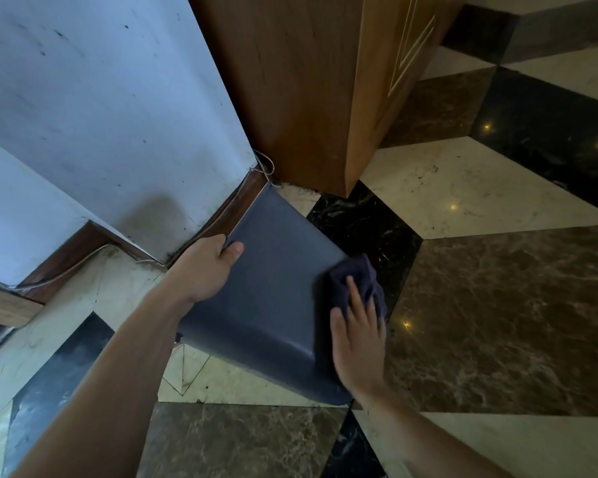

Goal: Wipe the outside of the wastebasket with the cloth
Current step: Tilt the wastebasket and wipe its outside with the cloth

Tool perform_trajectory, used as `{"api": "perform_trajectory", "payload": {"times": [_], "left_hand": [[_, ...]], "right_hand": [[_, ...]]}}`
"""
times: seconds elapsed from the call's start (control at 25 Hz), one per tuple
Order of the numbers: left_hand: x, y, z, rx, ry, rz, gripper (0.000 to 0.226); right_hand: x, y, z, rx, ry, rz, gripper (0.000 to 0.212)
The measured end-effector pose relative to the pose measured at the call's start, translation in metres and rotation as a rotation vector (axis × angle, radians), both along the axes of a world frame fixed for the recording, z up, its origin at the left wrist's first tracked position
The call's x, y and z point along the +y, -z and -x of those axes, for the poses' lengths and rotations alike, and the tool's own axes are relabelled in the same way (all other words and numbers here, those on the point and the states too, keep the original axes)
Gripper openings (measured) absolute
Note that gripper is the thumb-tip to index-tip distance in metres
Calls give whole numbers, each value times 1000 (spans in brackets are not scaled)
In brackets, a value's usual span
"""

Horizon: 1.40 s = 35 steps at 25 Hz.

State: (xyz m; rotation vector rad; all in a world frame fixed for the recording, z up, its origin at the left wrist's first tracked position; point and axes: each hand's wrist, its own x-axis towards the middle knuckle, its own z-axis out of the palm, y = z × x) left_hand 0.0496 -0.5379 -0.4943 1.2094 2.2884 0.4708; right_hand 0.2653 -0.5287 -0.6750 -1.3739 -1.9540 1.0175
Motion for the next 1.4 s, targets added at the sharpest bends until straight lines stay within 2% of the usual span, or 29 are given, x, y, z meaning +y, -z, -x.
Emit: {"api": "perform_trajectory", "payload": {"times": [0.08, 0.2, 0.4, 0.52, 0.64, 0.76, 0.88, 0.96, 1.04, 1.12, 1.2, 1.32, 1.4], "left_hand": [[0, -1, -3, 2, 11, 1, 41], [5, 2, -11, 14, 37, -33, 38], [-1, 7, -11, 43, 96, -48, 31], [-10, 7, -6, 60, 87, -20, 36], [-21, 6, -7, 57, 77, 2, 36], [-26, 4, -6, -67, -18, -6, 37], [-20, -2, -4, -205, -149, 109, 35], [-6, -10, -4, -167, -165, 162, 48], [20, -13, -6, -18, -118, 157, 64], [49, -11, -14, 148, -16, 166, 68], [73, -4, -21, 181, 7, 169, 72], [102, 5, -26, 165, -106, 102, 70], [116, 7, -33, 217, -189, 75, 69]], "right_hand": [[-35, -9, 5, 12, -97, -133, 46], [-53, -35, 30, 49, -190, -225, 48], [15, -71, 64, 54, -177, -191, 50], [36, -53, 57, -4, -176, -193, 51], [37, -20, 33, -50, -82, -152, 53], [36, 0, 15, -66, 6, -13, 54], [36, 2, 9, -72, -22, -13, 52], [36, 0, 8, -76, -45, -42, 53], [35, 0, 6, -89, -63, -44, 56], [30, 2, 4, -105, -85, -31, 64], [27, 4, 3, -121, -84, -34, 71], [28, 6, 5, -115, -34, -26, 67], [27, 6, 7, -111, 2, -39, 60]]}}
